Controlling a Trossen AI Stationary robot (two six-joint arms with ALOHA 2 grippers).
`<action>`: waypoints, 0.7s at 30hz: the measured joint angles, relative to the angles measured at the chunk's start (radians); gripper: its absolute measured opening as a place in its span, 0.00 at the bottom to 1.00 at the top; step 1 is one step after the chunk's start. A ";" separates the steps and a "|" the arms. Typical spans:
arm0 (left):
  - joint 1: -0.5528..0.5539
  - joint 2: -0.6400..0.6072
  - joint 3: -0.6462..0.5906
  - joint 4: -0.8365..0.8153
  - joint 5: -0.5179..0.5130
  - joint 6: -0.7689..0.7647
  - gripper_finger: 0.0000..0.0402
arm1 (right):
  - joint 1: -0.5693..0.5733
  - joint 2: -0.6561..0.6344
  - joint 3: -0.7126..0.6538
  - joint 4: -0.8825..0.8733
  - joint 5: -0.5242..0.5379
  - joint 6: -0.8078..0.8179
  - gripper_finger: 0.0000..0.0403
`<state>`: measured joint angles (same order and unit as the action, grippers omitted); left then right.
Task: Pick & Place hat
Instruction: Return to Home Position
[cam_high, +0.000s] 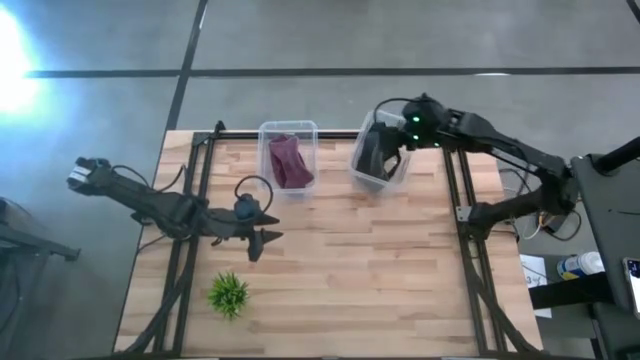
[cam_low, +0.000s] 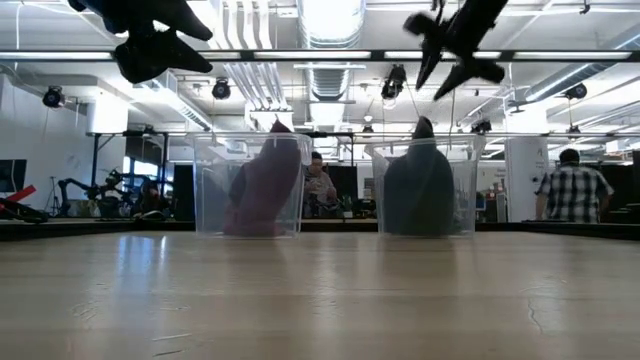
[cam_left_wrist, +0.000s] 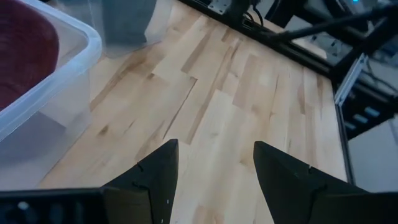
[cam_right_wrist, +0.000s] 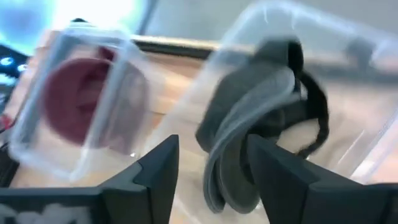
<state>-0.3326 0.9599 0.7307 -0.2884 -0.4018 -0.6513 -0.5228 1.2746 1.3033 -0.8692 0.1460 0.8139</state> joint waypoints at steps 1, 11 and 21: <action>0.011 -0.003 0.000 0.004 0.008 -0.007 0.50 | 0.018 -0.028 0.000 0.005 0.012 -0.038 0.47; 0.237 -0.028 -0.031 0.228 0.422 0.148 0.50 | 0.279 -0.313 -0.018 0.076 0.003 -0.339 0.46; 0.537 -0.146 -0.056 -0.003 0.465 0.071 0.50 | 0.329 -0.469 -0.048 -0.114 0.062 -0.217 0.44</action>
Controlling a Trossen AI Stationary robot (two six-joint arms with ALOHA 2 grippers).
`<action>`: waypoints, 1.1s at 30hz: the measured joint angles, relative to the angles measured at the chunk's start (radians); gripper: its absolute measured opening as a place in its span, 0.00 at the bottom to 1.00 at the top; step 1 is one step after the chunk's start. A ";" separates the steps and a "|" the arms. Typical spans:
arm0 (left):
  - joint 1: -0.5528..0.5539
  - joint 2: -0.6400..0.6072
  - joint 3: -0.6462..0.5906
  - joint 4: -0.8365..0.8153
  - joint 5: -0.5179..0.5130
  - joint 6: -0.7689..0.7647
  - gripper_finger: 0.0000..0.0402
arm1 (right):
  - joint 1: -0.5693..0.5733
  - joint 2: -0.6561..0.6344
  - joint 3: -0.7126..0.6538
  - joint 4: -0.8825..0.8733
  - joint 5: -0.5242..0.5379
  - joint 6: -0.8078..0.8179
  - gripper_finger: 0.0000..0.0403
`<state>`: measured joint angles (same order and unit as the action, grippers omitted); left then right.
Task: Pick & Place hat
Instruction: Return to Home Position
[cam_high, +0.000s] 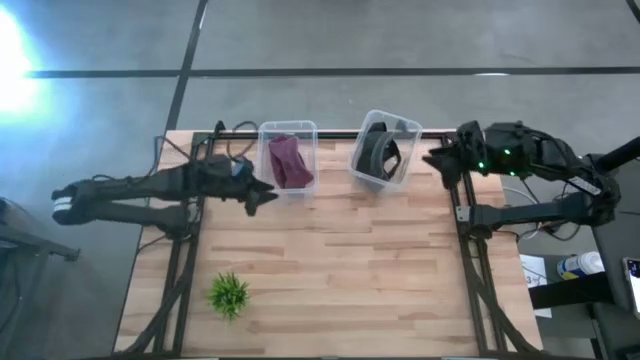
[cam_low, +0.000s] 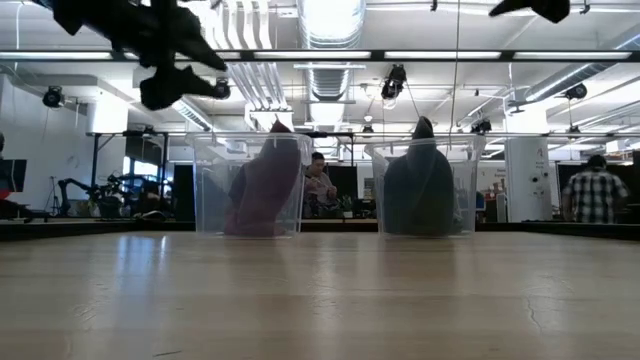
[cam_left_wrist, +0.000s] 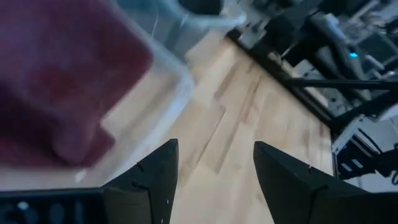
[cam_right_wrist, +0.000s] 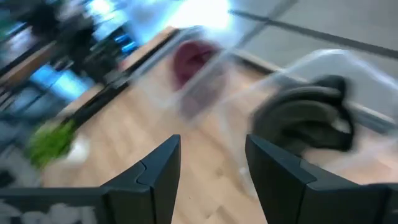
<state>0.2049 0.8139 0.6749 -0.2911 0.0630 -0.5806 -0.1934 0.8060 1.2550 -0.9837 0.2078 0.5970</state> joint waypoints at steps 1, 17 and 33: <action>0.011 -0.024 -0.006 0.012 0.019 0.037 0.50 | 0.011 -0.010 -0.015 0.019 -0.034 -0.036 0.44; 0.034 -0.353 -0.363 0.474 0.240 0.123 0.50 | 0.030 -0.165 -0.437 0.523 -0.056 -0.119 0.44; -0.030 -0.409 -0.599 0.595 0.232 0.081 0.50 | 0.029 -0.155 -0.459 0.515 -0.050 -0.149 0.45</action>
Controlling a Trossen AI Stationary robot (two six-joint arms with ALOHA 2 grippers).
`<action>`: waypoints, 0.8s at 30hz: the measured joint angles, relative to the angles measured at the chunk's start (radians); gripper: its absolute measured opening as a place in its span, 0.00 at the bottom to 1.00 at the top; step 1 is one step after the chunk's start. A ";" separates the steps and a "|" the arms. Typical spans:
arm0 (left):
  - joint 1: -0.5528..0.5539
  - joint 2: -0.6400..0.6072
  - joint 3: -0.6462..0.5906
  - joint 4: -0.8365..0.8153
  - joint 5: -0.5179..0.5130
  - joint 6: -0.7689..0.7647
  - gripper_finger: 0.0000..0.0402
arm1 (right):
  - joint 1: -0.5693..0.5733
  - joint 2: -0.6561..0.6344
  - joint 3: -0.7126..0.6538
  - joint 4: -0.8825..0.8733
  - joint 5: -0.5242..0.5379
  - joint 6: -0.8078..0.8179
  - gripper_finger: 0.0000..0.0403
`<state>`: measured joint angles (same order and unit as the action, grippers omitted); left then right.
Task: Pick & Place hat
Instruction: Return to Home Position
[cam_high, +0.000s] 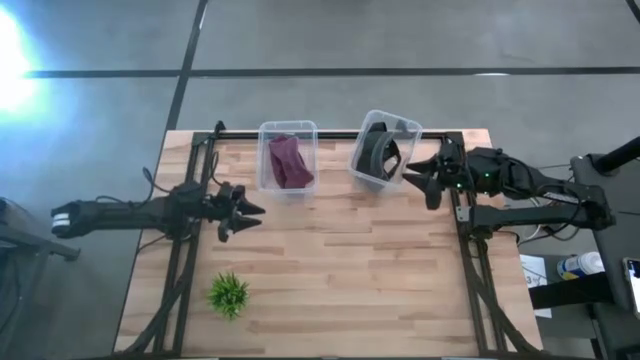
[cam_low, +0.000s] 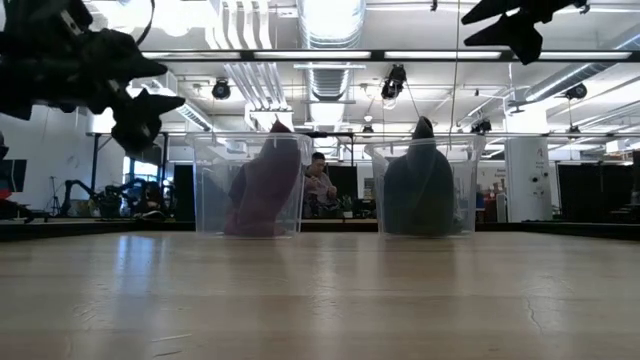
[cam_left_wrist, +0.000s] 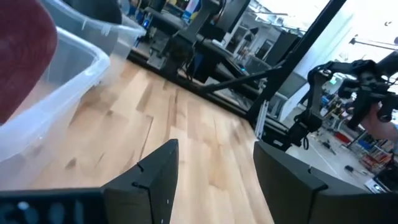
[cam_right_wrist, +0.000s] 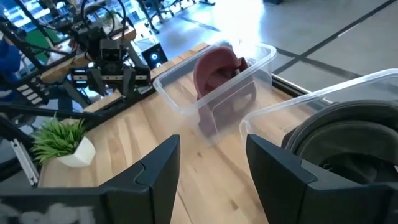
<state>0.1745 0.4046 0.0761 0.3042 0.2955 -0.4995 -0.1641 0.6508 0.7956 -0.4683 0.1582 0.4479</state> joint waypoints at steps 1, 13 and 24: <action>0.000 -0.001 -0.010 -0.001 0.000 -0.003 0.50 | 0.001 0.005 0.000 0.000 -0.002 0.001 0.45; 0.000 -0.008 -0.045 -0.017 -0.001 -0.279 0.50 | 0.000 0.059 0.000 0.001 -0.001 0.004 0.44; -0.037 -0.311 -0.061 -0.268 -0.038 0.108 0.50 | 0.000 0.118 -0.002 0.003 -0.001 0.005 0.44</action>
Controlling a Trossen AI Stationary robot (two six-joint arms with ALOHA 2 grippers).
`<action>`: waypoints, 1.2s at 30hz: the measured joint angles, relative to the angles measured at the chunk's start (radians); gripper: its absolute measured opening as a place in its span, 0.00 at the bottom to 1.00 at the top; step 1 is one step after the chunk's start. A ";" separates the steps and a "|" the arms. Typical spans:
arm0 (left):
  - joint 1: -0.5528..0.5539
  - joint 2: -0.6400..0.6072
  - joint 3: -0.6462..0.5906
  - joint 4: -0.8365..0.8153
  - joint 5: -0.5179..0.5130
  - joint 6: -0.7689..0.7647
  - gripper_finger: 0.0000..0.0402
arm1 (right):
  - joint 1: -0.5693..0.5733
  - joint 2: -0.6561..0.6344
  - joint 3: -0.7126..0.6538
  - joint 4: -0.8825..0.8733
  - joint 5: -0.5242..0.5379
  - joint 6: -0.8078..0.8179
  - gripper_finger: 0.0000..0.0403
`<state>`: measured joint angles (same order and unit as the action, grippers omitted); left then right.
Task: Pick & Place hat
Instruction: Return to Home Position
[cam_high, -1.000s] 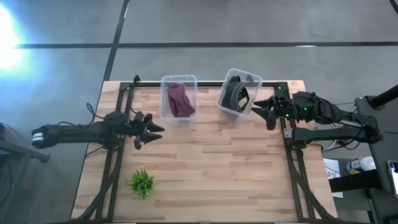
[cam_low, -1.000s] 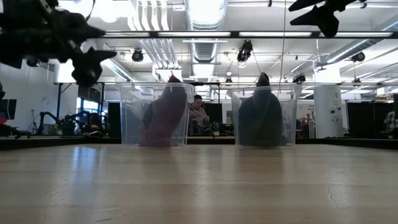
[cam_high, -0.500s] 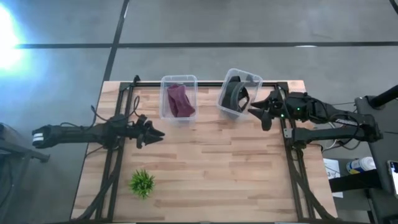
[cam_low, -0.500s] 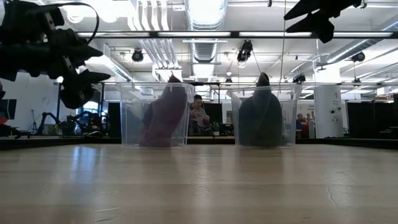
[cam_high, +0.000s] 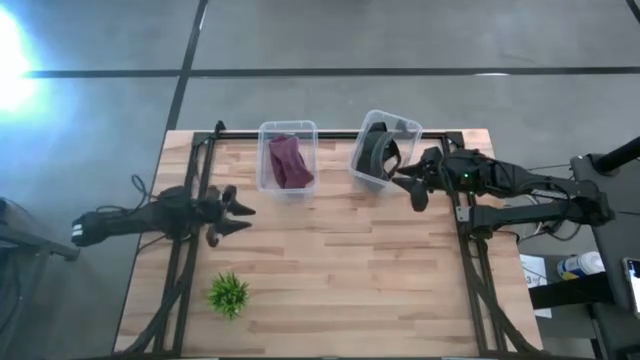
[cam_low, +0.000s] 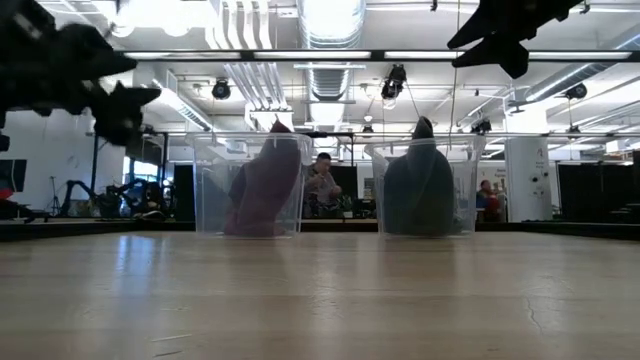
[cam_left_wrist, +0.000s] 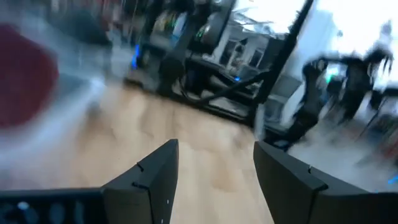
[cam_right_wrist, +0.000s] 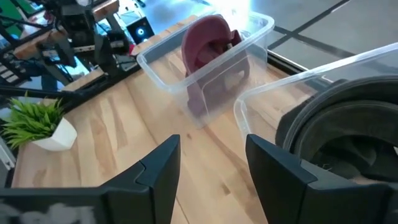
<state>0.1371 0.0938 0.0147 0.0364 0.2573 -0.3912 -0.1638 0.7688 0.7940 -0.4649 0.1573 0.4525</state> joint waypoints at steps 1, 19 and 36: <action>0.000 -0.020 0.000 -0.003 -0.009 0.092 0.50 | 0.000 0.007 0.000 0.003 0.000 0.000 0.44; -0.048 -0.070 -0.002 -0.036 -0.278 0.287 0.50 | 0.000 0.131 0.000 0.005 0.000 0.000 0.45; -0.048 -0.058 -0.002 -0.030 -0.281 0.286 0.50 | 0.011 0.065 -0.067 -0.003 0.000 -0.062 0.44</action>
<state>0.0887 0.0360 0.0124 0.0068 -0.0242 -0.1051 -0.1529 0.8339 0.7268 -0.4677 0.1573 0.3905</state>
